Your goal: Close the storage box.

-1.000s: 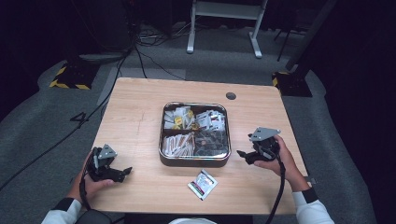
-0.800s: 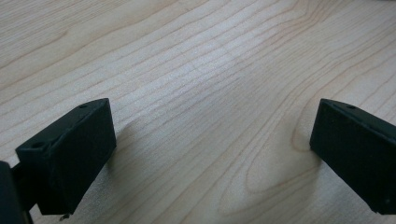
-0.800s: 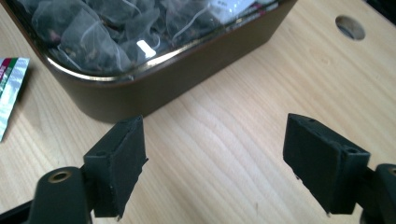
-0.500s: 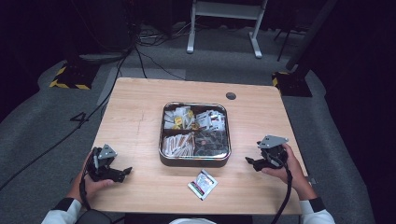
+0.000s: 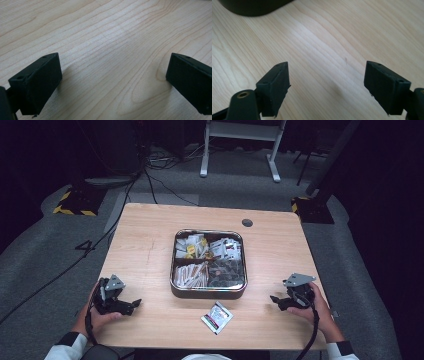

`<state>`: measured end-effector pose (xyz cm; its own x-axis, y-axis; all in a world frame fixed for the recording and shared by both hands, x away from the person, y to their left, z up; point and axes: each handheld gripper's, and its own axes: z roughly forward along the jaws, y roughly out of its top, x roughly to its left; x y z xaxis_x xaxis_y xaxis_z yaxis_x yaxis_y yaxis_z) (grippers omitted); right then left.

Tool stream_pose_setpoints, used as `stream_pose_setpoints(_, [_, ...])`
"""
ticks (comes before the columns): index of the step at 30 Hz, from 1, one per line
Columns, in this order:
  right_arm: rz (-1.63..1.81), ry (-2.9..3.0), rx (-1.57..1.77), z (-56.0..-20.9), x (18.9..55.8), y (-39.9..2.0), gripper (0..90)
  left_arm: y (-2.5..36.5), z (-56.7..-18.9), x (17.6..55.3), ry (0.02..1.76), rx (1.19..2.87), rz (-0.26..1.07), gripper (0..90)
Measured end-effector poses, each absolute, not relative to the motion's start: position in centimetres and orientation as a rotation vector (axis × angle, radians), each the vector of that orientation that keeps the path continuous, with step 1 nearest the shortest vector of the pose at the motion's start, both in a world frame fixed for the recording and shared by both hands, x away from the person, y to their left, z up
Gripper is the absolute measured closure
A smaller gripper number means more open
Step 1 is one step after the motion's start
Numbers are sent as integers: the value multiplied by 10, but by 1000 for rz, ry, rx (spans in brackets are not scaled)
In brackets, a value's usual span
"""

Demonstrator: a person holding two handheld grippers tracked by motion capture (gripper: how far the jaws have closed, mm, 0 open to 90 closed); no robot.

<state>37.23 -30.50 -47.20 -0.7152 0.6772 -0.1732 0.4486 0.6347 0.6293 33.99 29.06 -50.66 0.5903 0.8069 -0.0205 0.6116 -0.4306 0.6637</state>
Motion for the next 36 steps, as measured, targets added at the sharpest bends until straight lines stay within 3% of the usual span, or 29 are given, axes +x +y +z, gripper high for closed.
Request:
stream_pose_setpoints(25, [980, 2317, 1178, -502, 345, -368, 188, 290, -507, 339, 1125, 2182, 401, 5])
stream_pose_setpoints(36, [987, 2245, 1235, -504, 334, -375, 187, 290, -507, 339, 1125, 2183, 401, 5])
